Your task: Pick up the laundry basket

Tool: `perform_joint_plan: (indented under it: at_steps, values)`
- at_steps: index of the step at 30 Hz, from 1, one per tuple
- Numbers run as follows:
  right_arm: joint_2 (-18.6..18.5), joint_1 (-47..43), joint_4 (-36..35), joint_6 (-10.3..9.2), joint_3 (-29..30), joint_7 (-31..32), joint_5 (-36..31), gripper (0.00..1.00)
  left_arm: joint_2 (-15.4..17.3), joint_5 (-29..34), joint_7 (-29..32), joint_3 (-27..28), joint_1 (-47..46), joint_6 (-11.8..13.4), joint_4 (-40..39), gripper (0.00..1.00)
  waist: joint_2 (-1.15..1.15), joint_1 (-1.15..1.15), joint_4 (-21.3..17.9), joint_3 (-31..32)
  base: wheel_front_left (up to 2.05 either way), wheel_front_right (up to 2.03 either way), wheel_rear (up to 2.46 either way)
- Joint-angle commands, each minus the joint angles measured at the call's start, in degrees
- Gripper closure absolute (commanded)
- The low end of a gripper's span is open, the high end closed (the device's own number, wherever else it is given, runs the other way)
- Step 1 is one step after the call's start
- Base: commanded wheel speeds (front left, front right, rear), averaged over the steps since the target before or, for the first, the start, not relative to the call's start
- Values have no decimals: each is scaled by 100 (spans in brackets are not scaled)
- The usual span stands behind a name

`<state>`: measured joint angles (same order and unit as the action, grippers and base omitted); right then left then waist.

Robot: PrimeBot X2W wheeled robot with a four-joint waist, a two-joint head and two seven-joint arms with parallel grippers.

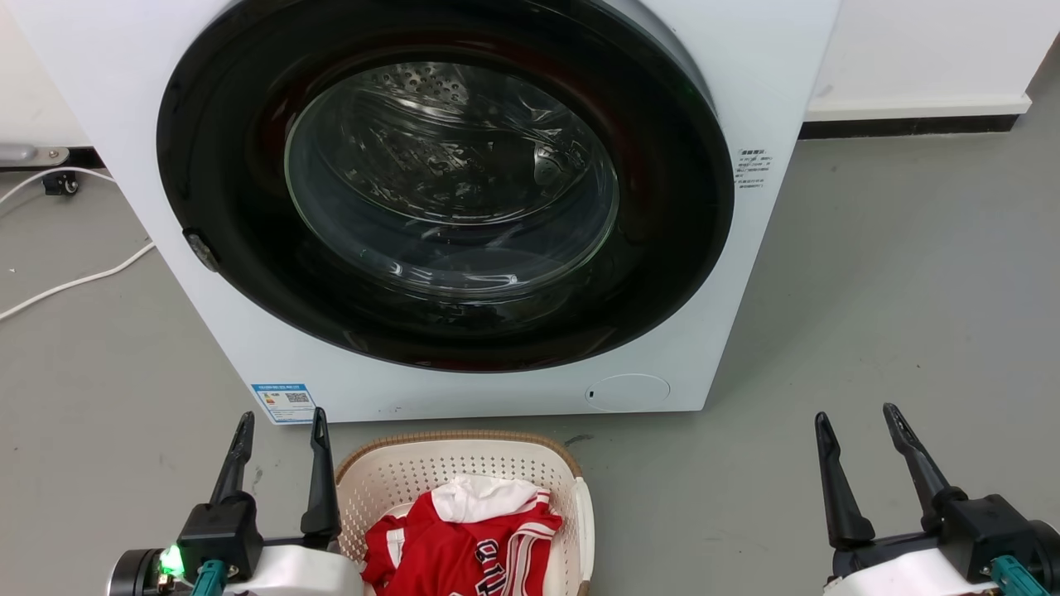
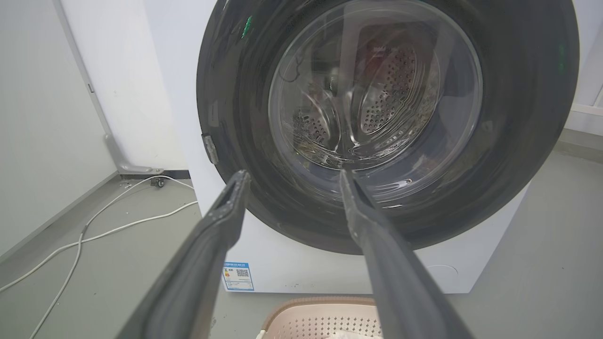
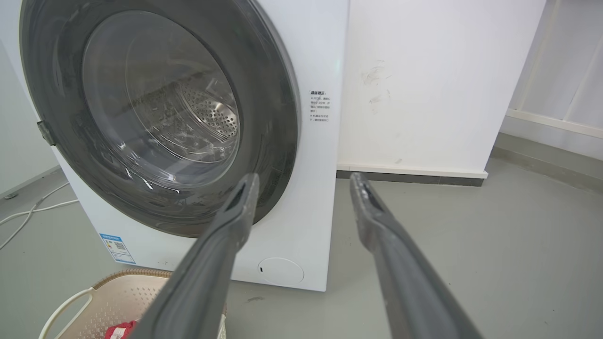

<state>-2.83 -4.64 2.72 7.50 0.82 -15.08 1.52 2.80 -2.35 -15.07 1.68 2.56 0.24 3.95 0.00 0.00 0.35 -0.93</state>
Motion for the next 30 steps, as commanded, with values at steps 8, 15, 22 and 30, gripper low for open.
perform_joint_plan:
  at_steps: [8,15,22,30]
  values:
    - [-9,76,37,-2,-93,-14,-84,0,25,86,-16,191,-87,35,114,0,0,0,4,-71,0,0,0]
    - [-8,435,379,-2,-331,-13,-200,0,191,109,-15,392,-509,-143,524,0,0,0,38,-383,0,0,0]
    - [-6,1004,1124,-3,-554,-13,-123,0,475,176,-15,403,-1181,-317,1300,0,0,0,69,-890,0,0,0]
    - [-6,1768,2072,-3,-952,-14,-136,0,767,80,-16,403,-1925,-525,2582,0,0,0,54,-1485,0,0,0]
